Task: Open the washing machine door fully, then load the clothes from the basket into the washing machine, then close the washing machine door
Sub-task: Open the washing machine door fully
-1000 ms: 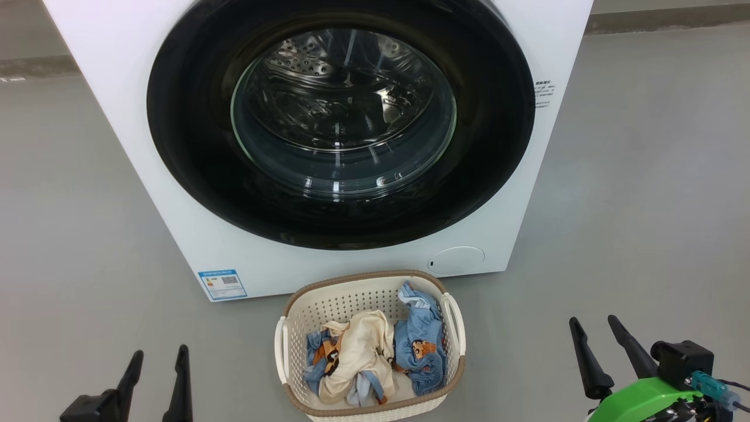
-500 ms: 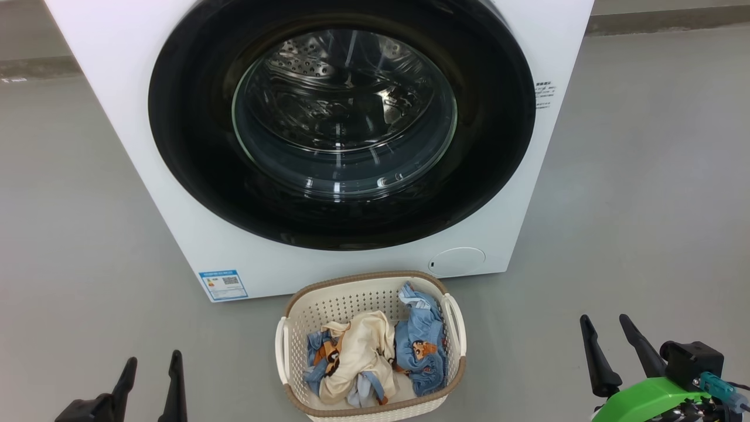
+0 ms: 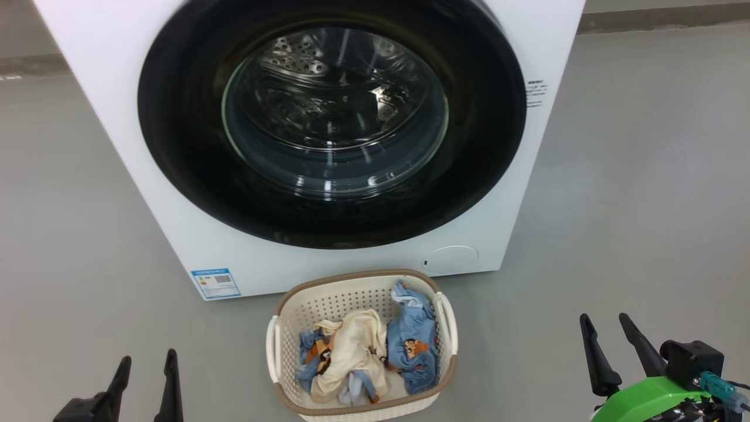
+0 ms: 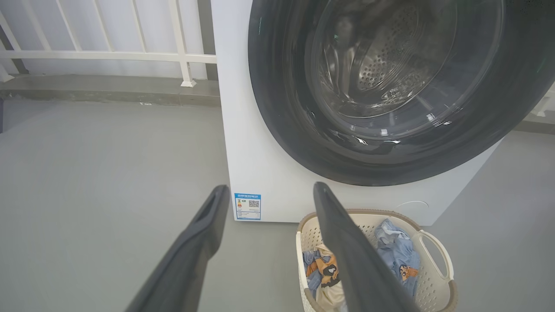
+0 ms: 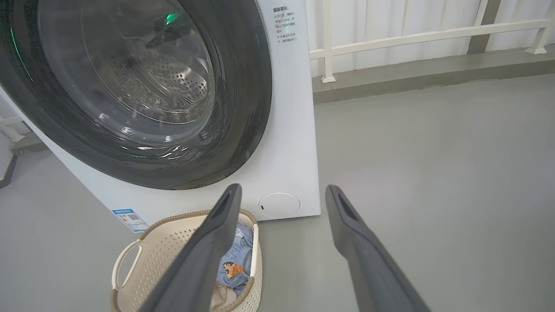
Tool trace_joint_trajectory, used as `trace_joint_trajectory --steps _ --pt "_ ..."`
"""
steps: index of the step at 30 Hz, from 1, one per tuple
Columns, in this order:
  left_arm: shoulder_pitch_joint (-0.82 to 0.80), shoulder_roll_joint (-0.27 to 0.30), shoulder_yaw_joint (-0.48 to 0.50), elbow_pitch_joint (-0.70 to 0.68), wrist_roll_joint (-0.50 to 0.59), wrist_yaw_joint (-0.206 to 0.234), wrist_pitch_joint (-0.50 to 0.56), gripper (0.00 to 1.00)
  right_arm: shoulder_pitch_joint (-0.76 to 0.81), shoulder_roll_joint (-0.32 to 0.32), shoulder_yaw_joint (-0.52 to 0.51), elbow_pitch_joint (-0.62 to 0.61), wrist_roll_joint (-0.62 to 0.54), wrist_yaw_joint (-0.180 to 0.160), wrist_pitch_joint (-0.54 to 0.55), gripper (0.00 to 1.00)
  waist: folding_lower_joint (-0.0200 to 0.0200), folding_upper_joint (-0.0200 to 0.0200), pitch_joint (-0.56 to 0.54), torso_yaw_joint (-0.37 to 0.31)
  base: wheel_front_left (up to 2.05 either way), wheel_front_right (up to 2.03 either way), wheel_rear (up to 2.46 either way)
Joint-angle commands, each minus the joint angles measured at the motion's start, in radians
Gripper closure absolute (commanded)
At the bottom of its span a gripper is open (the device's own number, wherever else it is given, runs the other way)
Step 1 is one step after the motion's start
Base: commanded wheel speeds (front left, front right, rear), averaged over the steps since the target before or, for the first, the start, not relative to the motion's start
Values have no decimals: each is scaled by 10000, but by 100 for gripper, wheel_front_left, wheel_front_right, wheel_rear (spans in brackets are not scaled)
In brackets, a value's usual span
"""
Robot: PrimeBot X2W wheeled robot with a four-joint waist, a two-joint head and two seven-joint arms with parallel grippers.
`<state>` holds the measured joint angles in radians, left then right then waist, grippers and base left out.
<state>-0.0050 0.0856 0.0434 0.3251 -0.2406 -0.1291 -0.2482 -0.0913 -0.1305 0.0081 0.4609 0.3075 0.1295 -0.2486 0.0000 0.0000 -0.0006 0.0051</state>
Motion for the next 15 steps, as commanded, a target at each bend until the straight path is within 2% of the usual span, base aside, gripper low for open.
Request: trace_joint_trajectory --steps 1,15 --pt "-420 125 360 -157 156 -15 -136 0 -156 -96 240 -257 -88 12 -132 0 0 0 10 -10 84 84 -168" --pt "-512 68 411 -136 340 -15 -136 0 -182 -85 242 -274 -91 12 -132 0 0 0 79 -50 117 117 -235"
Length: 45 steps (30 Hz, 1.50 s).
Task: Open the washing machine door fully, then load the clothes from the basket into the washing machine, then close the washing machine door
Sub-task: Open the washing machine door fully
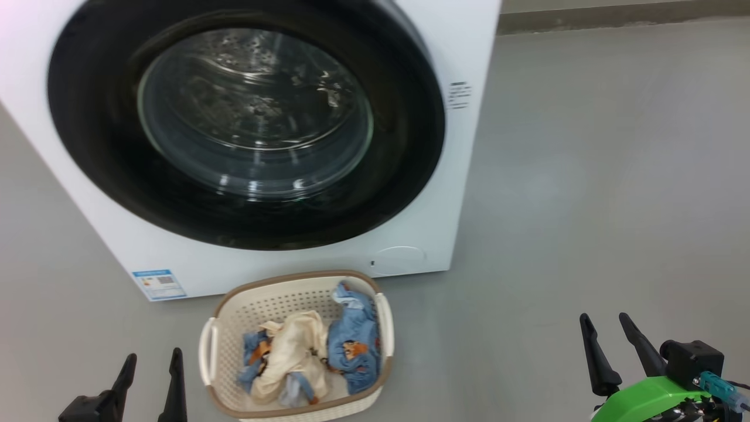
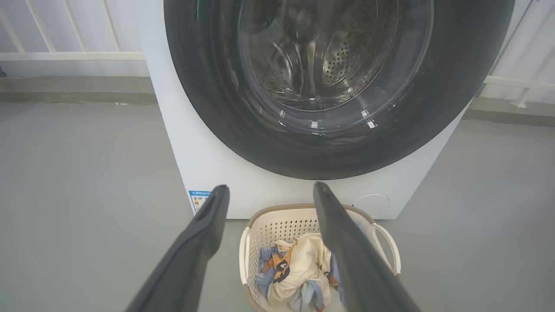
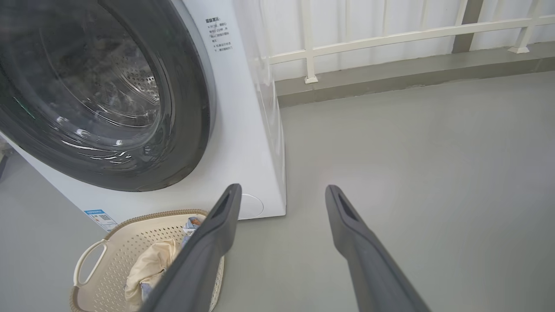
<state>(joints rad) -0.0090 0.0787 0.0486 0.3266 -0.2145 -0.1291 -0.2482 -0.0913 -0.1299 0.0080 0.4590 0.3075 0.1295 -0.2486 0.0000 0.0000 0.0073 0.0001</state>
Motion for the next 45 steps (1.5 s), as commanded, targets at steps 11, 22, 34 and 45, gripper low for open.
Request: trace_joint_trajectory --steps 11,22,34,45 --pt "-468 109 432 -347 -178 -15 -136 0 -200 -113 242 -261 -51 12 -132 0 0 0 -4 -35 109 109 -219" --pt "-461 127 327 -376 -194 -15 -136 0 -195 -132 250 -299 -13 12 -132 0 0 0 12 -30 32 32 -64" --pt "-393 53 179 -350 -265 -15 -136 0 -446 38 326 -307 663 12 -132 100 0 0 31 37 0 0 0" --pt "-432 -73 -42 -335 -386 -15 -136 0 -1686 229 948 -472 4577 12 -130 100 0 0 184 195 0 0 0"
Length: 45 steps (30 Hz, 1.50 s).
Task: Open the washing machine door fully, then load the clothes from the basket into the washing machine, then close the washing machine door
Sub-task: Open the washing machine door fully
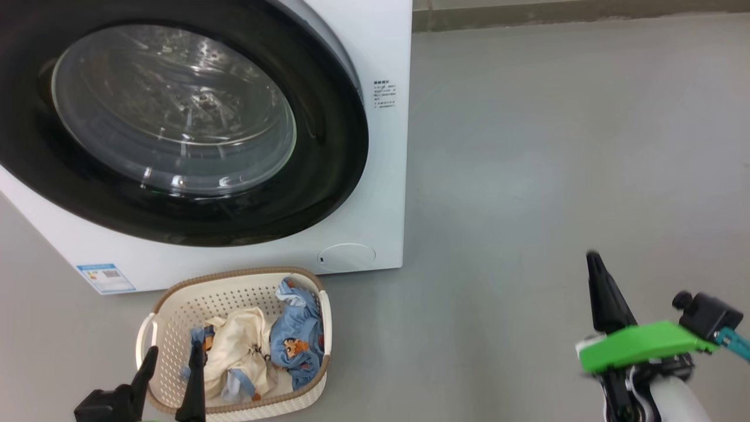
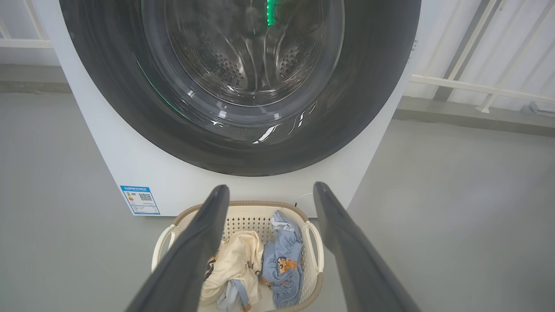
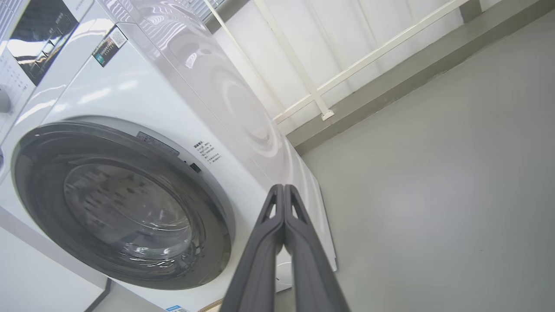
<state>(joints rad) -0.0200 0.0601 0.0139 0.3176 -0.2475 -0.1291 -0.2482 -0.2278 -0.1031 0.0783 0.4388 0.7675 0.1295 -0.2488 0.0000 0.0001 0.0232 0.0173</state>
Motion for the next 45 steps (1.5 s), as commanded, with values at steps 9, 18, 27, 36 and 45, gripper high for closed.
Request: trace_joint_trajectory --steps 9,18,27,36,45 --pt "-685 85 24 -292 -167 -15 -136 0 -1744 -682 955 -418 3761 12 62 100 0 -1 661 282 0 0 0" --pt "-1238 100 -331 -272 -312 -15 -136 0 -3191 -1438 1588 -887 6540 12 1251 100 0 -1 1359 688 0 0 0" --pt "-1690 77 -540 -352 -464 -15 -136 0 -4317 -2049 1773 -1150 8038 12 3090 100 0 -1 2000 1043 0 0 0" --pt "-2052 7 -787 -518 -557 -15 -136 0 -5532 -2469 1896 -784 8446 12 4966 100 0 -1 2527 1401 0 0 0" --pt "-2275 -56 -1016 -680 -658 -15 -136 0 -6508 -2483 1818 -407 8641 12 6221 100 0 -148 3186 1690 0 0 0"
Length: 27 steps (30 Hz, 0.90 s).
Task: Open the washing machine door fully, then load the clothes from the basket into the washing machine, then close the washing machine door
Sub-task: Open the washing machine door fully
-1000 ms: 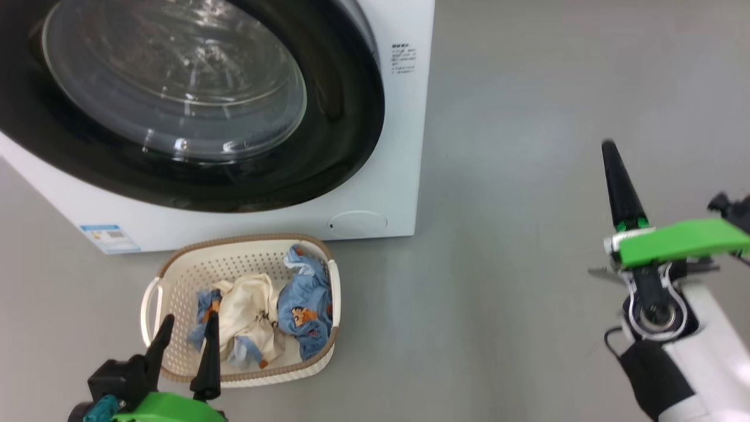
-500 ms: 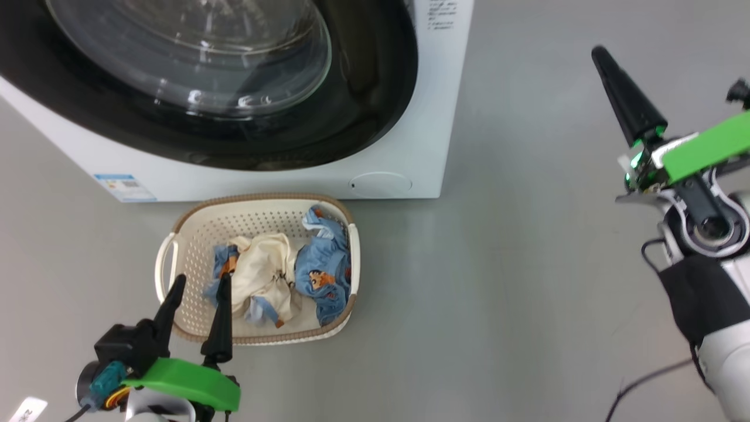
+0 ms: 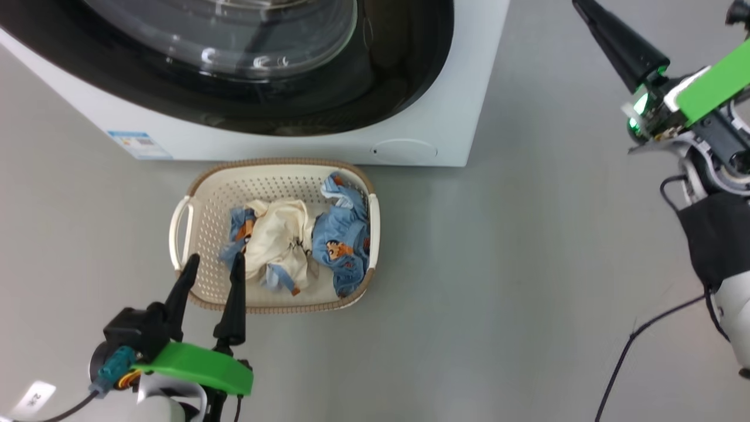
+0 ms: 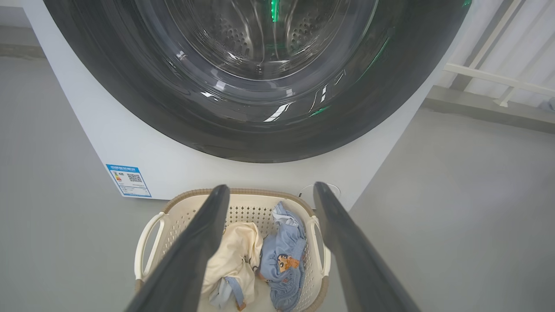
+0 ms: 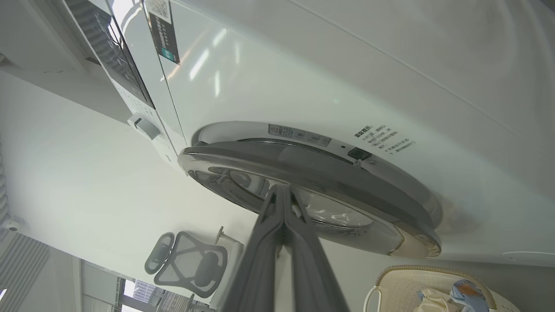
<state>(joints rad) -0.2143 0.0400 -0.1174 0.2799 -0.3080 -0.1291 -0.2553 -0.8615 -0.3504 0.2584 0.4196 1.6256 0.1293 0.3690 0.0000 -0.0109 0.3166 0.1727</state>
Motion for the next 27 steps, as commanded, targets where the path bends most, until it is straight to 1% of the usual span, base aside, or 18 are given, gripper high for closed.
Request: trace_joint_trajectory --steps 1,12,20,21,23,24,27 --pt "-368 140 273 -324 -64 -15 -65 0 -286 -5 -22 -167 84 14 141 100 0 -68 362 169 0 0 0" --pt "-795 108 -88 -609 -287 -15 -65 0 -1749 -41 -213 556 342 14 1603 100 0 -408 1656 606 0 0 0" --pt "-1002 104 -359 -676 -668 -15 -65 0 -2833 95 -179 1173 398 14 2417 100 0 -650 2251 949 0 0 0" --pt "-1011 104 -371 -684 -692 -15 -65 0 -2942 115 -164 1226 357 14 2454 100 0 -675 2296 981 0 0 0" --pt "-1031 104 -398 -703 -737 -15 -65 0 -3140 186 -176 1315 344 14 2524 100 0 -703 2366 1044 0 0 0" --pt "-1031 104 -398 -703 -737 -15 -65 0 -3140 186 -176 1315 344 14 2524 100 0 -703 2366 1044 0 0 0" --pt "-1052 104 -433 -735 -791 -15 -65 0 -3385 252 -166 1414 248 14 2583 100 0 -737 2455 1122 0 0 0"
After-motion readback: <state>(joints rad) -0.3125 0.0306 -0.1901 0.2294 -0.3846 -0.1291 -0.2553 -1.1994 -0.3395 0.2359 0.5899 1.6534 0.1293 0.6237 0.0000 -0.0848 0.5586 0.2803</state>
